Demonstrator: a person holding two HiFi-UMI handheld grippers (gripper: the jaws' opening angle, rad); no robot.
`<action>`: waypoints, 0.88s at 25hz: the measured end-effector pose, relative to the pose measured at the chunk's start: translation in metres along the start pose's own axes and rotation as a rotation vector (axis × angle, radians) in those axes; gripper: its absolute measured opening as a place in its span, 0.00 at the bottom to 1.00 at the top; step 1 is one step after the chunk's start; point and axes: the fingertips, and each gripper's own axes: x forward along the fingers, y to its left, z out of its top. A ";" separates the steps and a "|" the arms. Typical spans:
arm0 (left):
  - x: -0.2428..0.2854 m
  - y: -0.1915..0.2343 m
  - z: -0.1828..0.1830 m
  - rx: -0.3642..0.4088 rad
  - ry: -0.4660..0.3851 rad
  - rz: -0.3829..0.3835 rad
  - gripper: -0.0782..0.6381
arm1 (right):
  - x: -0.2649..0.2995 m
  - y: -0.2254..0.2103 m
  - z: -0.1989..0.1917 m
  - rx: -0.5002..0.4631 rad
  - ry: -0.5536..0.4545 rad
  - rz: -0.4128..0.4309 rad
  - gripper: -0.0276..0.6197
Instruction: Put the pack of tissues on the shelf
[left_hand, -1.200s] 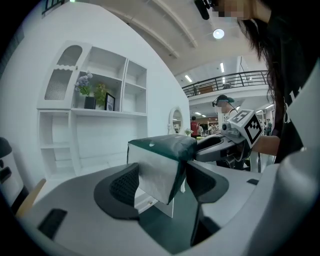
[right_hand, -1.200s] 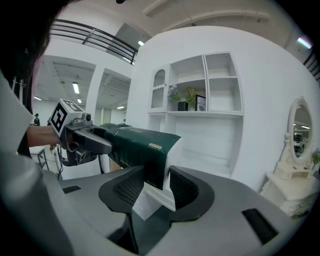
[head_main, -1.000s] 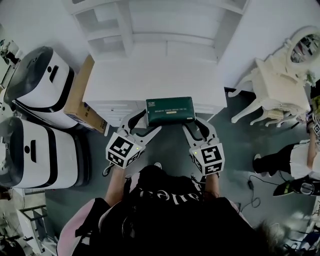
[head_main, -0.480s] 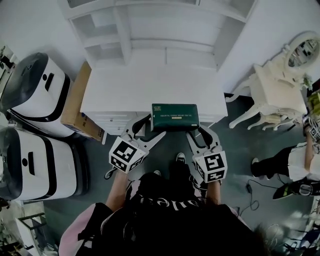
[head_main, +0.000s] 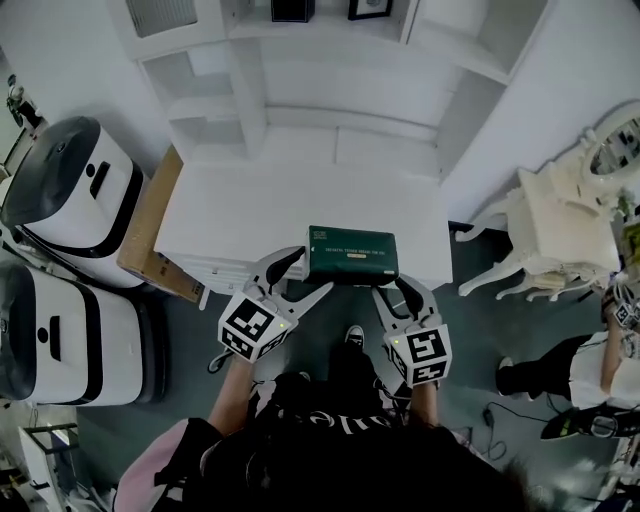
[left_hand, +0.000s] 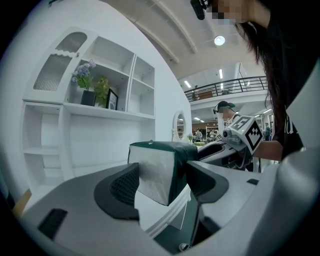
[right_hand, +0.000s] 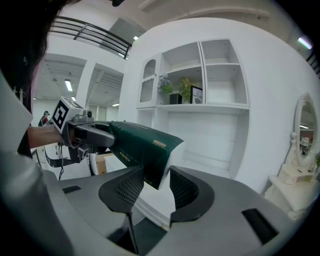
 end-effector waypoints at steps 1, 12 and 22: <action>0.011 0.004 0.002 -0.005 0.002 0.004 0.54 | 0.005 -0.011 0.002 -0.002 0.004 0.004 0.33; 0.140 0.033 0.052 0.027 -0.016 0.029 0.54 | 0.040 -0.146 0.025 -0.020 -0.015 0.026 0.33; 0.223 0.053 0.108 0.107 -0.082 0.041 0.54 | 0.056 -0.238 0.061 -0.094 -0.102 0.015 0.33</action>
